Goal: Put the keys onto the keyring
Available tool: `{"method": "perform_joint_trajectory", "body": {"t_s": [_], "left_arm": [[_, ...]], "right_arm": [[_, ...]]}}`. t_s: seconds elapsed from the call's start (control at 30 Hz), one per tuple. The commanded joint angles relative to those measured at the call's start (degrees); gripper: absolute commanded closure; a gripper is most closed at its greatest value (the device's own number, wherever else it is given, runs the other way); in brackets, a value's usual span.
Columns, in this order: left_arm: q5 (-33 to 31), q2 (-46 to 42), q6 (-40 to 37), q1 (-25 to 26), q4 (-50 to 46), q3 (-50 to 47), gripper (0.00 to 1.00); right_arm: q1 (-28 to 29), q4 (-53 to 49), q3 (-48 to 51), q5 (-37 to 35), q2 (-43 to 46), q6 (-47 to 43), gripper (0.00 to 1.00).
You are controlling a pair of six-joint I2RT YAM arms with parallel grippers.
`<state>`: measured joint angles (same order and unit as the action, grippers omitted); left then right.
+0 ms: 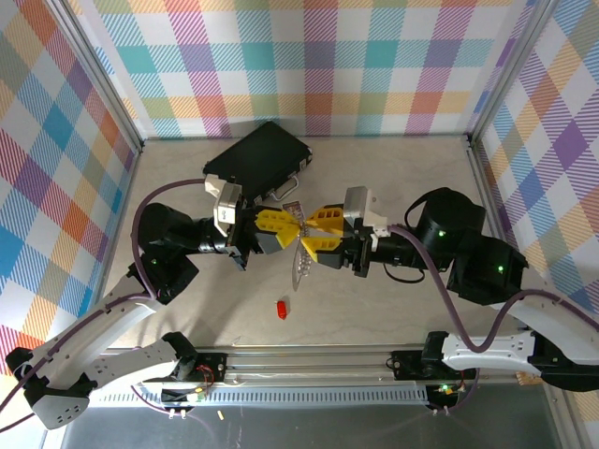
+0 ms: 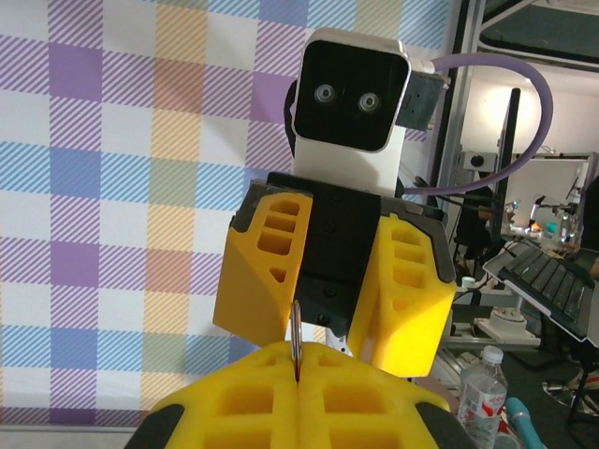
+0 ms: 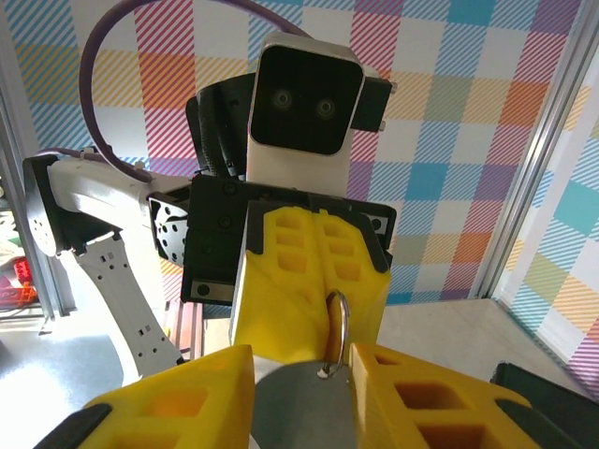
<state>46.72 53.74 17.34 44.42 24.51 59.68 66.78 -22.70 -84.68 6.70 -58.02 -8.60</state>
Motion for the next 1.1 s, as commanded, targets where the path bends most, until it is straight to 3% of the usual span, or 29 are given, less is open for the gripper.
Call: {"method": "perform_joint_trajectory", "body": {"t_s": [0.0, 0.13, 0.37, 0.47, 0.57, 0.67, 0.73, 0.9, 1.07], "left_arm": [[1.5, -0.4, 0.8, -0.3, 3.5, -0.1, 1.00], [1.5, -0.6, 0.5, -0.3, 2.7, -0.1, 1.00], [1.7, -0.7, -0.1, -0.3, 1.5, 0.2, 1.00], [1.6, -1.0, -2.1, -0.3, -2.1, 1.0, 1.00], [0.6, -2.0, -7.5, -0.3, -10.4, 3.1, 0.97], [-2.4, -2.5, -17.3, -0.3, -25.5, 7.9, 0.77], [-5.5, -2.3, -22.9, -0.3, -34.4, 11.3, 0.73], [-8.7, 0.0, -31.9, -0.3, -49.8, 17.7, 0.74], [-9.6, 0.4, -34.2, -0.3, -52.6, 19.1, 0.78]], "right_arm": [[0.4, 1.8, -0.3, 0.2, -0.8, -0.5, 0.71], [0.3, 1.7, -0.3, 0.0, -1.0, -0.6, 0.77], [0.4, 0.4, -0.8, -0.2, -1.2, -1.3, 0.99], [0.3, -2.4, -2.4, -0.8, -2.0, -2.0, 1.00], [0.3, -6.6, -5.2, -1.7, -3.3, -3.2, 1.00], [0.4, -12.7, -9.4, -2.8, -5.2, -5.0, 1.00], [0.4, -18.6, -13.8, -3.7, -7.7, -6.5, 1.00], [0.3, -33.6, -26.6, -4.8, -15.7, -9.8, 1.00], [0.4, -42.5, -36.9, -5.0, -22.0, -12.1, 1.00]]}}
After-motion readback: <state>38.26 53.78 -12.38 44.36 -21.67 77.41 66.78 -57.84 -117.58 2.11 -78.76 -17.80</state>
